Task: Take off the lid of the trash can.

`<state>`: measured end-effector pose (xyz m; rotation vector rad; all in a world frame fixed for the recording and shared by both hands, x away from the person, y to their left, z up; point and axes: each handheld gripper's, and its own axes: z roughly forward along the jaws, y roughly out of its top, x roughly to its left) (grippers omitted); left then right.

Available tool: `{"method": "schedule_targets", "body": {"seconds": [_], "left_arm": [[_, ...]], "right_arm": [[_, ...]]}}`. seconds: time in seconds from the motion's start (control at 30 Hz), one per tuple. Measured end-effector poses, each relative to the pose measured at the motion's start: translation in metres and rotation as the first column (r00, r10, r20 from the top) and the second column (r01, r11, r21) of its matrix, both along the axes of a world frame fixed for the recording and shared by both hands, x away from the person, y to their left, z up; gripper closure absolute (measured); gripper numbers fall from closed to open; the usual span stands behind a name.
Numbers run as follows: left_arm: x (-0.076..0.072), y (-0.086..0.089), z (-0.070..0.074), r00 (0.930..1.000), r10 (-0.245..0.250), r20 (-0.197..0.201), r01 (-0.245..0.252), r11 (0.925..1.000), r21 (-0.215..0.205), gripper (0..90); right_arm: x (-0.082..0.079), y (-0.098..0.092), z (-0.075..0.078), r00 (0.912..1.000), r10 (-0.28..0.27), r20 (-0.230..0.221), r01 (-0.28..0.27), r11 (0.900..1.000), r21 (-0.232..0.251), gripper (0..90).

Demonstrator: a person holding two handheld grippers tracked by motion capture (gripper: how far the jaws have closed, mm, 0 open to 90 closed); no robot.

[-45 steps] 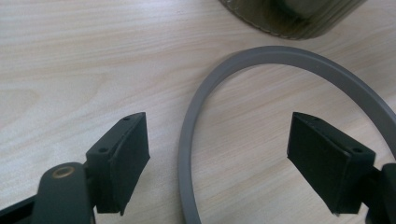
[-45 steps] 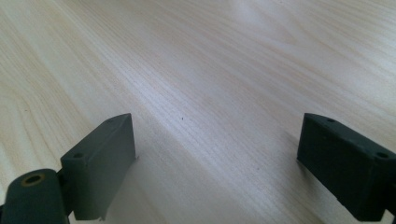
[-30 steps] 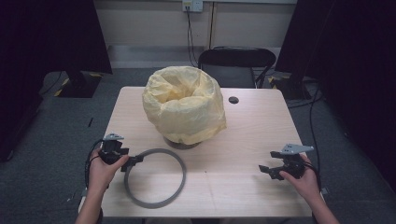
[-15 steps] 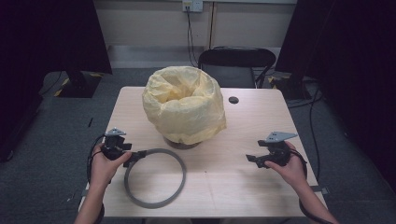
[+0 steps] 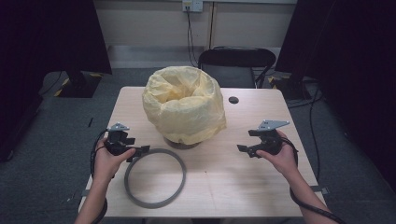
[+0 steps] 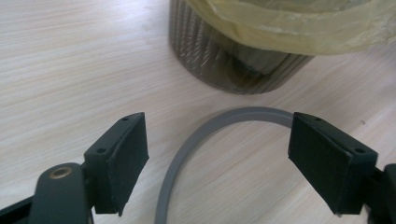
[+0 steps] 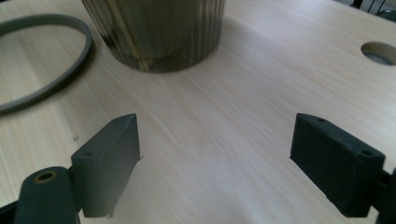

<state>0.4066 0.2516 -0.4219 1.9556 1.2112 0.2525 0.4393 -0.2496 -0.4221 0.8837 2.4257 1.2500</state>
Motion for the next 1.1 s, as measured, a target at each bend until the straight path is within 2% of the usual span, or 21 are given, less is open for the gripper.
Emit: {"method": "schedule_targets", "body": {"seconds": [0.2,0.37,0.47,0.57,0.7,0.77,0.87,0.93,1.0,1.1], "left_arm": [[0.005,-0.005,0.005,0.9997,-0.019,0.015,0.019,0.9998,0.009,19.3],[0.009,-0.007,0.007,0.9992,-0.016,0.037,0.016,0.9999,-0.003,19.6],[0.012,-0.010,0.010,0.9986,-0.010,0.052,0.012,0.9993,-0.035,19.9],[0.014,-0.015,0.014,0.9963,-0.041,0.076,0.043,0.9988,-0.025,19.7],[0.016,-0.019,0.015,0.9951,-0.039,0.091,0.043,0.9985,-0.036,19.5],[0.018,-0.021,0.015,0.9957,-0.040,0.084,0.043,0.9984,-0.038,19.9],[0.020,-0.023,0.014,0.9936,-0.068,0.090,0.073,0.9964,-0.044,19.6],[0.021,-0.024,0.014,0.9939,-0.063,0.090,0.067,0.9972,-0.034,19.2],[0.024,-0.026,0.013,0.9950,-0.056,0.083,0.060,0.9973,-0.044,19.4],[0.027,-0.031,0.014,0.9936,-0.061,0.095,0.066,0.9968,-0.045,19.1]], "right_arm": [[0.007,0.008,0.014,0.9998,-0.003,0.019,0.003,1.000,0.009,14.6],[0.011,0.015,0.020,0.9996,0.011,0.026,-0.011,1.000,0.004,14.6],[0.013,0.021,0.023,0.9996,0.013,0.024,-0.014,1.000,0.023,14.6],[0.016,0.031,0.028,0.9992,0.026,0.032,-0.027,0.999,0.028,14.6],[0.018,0.039,0.035,0.9982,0.039,0.047,-0.040,0.999,0.027,14.5],[0.020,0.043,0.038,0.9980,0.042,0.047,-0.043,0.999,0.031,14.5],[0.021,0.046,0.040,0.9976,0.049,0.050,-0.050,0.998,0.028,14.5],[0.022,0.047,0.043,0.9969,0.056,0.056,-0.058,0.998,0.040,14.5],[0.024,0.048,0.046,0.9966,0.056,0.060,-0.059,0.997,0.045,14.5],[0.026,0.049,0.049,0.9970,0.047,0.061,-0.050,0.997,0.055,14.6]]}}
